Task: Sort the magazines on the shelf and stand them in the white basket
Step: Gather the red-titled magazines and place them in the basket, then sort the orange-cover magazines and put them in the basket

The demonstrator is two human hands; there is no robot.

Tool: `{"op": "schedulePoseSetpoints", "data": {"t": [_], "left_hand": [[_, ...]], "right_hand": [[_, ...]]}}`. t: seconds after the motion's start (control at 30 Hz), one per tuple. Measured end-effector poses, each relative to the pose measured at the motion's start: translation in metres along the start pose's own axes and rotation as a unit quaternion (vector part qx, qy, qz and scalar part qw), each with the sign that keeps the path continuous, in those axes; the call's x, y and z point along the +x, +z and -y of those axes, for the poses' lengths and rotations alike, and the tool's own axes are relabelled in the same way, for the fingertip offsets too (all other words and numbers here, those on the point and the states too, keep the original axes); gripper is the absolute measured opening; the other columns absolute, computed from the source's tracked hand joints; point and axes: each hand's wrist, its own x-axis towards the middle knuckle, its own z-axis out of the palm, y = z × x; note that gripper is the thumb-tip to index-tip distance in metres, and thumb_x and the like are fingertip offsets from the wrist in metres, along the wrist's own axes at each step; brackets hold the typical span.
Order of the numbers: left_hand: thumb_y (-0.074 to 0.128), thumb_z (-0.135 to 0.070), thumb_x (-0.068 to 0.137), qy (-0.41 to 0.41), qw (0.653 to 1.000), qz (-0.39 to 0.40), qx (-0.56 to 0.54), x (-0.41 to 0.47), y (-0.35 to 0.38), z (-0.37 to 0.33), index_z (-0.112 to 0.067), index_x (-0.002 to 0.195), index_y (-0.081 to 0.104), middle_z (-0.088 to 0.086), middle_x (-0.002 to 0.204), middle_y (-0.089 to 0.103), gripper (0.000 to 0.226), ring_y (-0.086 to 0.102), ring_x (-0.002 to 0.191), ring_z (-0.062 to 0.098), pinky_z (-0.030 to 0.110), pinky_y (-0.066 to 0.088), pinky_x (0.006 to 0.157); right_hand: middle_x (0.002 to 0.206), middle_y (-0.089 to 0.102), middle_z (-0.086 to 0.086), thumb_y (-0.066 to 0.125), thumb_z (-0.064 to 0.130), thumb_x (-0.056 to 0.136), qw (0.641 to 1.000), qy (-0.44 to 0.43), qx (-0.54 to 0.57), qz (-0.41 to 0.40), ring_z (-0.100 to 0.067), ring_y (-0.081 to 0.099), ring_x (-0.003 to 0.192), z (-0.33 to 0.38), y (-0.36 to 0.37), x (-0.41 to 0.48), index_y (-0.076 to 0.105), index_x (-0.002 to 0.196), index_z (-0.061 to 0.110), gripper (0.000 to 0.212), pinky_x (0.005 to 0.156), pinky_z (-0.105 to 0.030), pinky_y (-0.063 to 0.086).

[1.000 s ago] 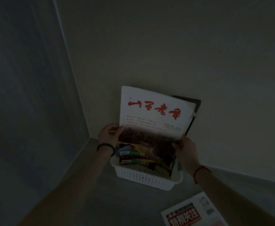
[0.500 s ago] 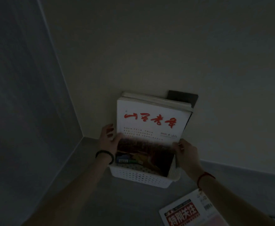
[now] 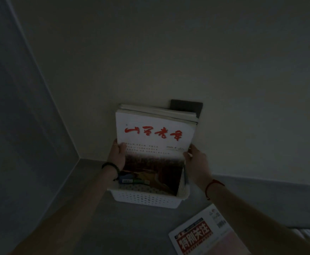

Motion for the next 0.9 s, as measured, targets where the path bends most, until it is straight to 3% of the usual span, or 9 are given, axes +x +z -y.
{"op": "schedulePoseSetpoints", "data": {"t": [0.13, 0.2, 0.3, 0.43, 0.53, 0.63, 0.67, 0.8, 0.9], "left_hand": [[0.030, -0.026, 0.098, -0.034, 0.999, -0.006, 0.001, -0.016, 0.010, 0.001, -0.010, 0.145, 0.008, 0.013, 0.155, 0.015, 0.055, 0.021, 0.141, 0.030, 0.040, 0.016, 0.119], [0.029, -0.030, 0.098, -0.069, 0.996, -0.060, 0.023, -0.035, 0.019, 0.003, -0.010, 0.146, 0.001, 0.013, 0.157, 0.008, 0.060, 0.016, 0.142, 0.032, 0.043, 0.015, 0.119], [0.032, -0.029, 0.097, -0.035, 0.992, -0.113, 0.052, -0.081, 0.044, -0.003, -0.008, 0.145, 0.011, 0.019, 0.153, 0.021, 0.057, 0.025, 0.138, 0.037, 0.047, 0.020, 0.116], [0.035, -0.020, 0.097, 0.003, 0.998, -0.028, -0.053, -0.155, 0.105, -0.016, -0.009, 0.145, 0.015, 0.011, 0.153, 0.025, 0.053, 0.029, 0.138, 0.026, 0.032, 0.022, 0.112], [0.037, -0.011, 0.096, 0.024, 0.996, 0.061, -0.054, -0.199, 0.160, -0.024, -0.008, 0.128, 0.044, 0.010, 0.135, 0.047, 0.033, 0.040, 0.125, 0.024, 0.032, 0.025, 0.111], [0.038, -0.003, 0.094, 0.009, 0.989, 0.139, -0.042, -0.237, 0.215, -0.022, 0.002, 0.128, 0.043, 0.017, 0.139, 0.043, 0.034, 0.038, 0.119, 0.018, 0.002, 0.027, 0.101], [0.038, -0.005, 0.095, -0.002, 0.983, 0.180, -0.034, -0.250, 0.234, -0.019, 0.001, 0.132, 0.039, 0.018, 0.144, 0.038, 0.038, 0.038, 0.123, 0.018, 0.003, 0.028, 0.101], [0.041, -0.016, 0.095, -0.094, 0.948, 0.302, -0.035, -0.306, 0.310, -0.018, -0.007, 0.130, 0.044, 0.013, 0.141, 0.044, 0.036, 0.041, 0.131, 0.031, 0.048, 0.030, 0.112], [0.042, -0.014, 0.094, -0.132, 0.917, 0.368, -0.079, -0.350, 0.370, -0.026, -0.012, 0.116, 0.053, 0.014, 0.129, 0.051, 0.025, 0.051, 0.119, 0.033, 0.051, 0.039, 0.104]], "right_hand": [[0.133, 0.051, -0.017, 0.044, 0.012, 0.093, 0.988, 0.030, -0.051, 0.142, -0.032, 0.057, 0.108, 0.000, -0.017, -0.012, 0.003, 0.145, 0.018, 0.067, 0.083, -0.034, 0.048], [0.144, 0.040, -0.013, 0.044, 0.012, 0.093, 0.988, 0.059, -0.009, 0.141, -0.026, 0.055, 0.112, -0.007, -0.030, -0.031, 0.000, 0.146, 0.018, 0.069, 0.078, -0.021, 0.047], [0.150, 0.030, -0.008, 0.042, 0.002, 0.092, 0.991, 0.061, 0.040, 0.111, -0.021, 0.052, 0.110, -0.035, -0.059, -0.076, 0.011, 0.145, 0.016, 0.063, 0.075, -0.008, 0.041], [0.142, 0.037, -0.014, 0.041, -0.008, 0.090, 0.989, 0.124, 0.062, 0.051, -0.001, 0.056, 0.080, -0.098, -0.121, -0.150, 0.024, 0.141, 0.012, 0.058, 0.064, -0.010, 0.046], [0.138, 0.043, -0.009, 0.046, -0.001, 0.090, 0.984, 0.167, 0.050, 0.028, -0.014, 0.054, 0.113, -0.143, -0.179, -0.200, 0.023, 0.142, 0.013, 0.058, 0.080, -0.011, 0.045], [0.122, 0.051, -0.009, 0.047, -0.004, 0.089, 0.975, 0.214, 0.055, -0.023, -0.020, 0.057, 0.107, -0.184, -0.235, -0.241, 0.027, 0.140, 0.008, 0.056, 0.075, -0.012, 0.048], [0.123, 0.051, -0.012, 0.049, -0.006, 0.088, 0.970, 0.231, 0.052, -0.048, -0.024, 0.057, 0.106, -0.196, -0.252, -0.253, 0.030, 0.138, 0.005, 0.055, 0.077, -0.014, 0.048], [0.127, 0.052, -0.026, 0.056, -0.006, 0.083, 0.950, 0.293, 0.030, -0.102, -0.033, 0.056, 0.106, -0.246, -0.315, -0.294, 0.039, 0.128, -0.004, 0.049, 0.088, -0.038, 0.044], [0.120, 0.056, -0.016, 0.064, 0.016, 0.083, 0.926, 0.355, 0.036, -0.121, -0.032, 0.056, 0.111, -0.278, -0.355, -0.325, 0.035, 0.133, 0.008, 0.058, 0.092, -0.038, 0.046]]}}
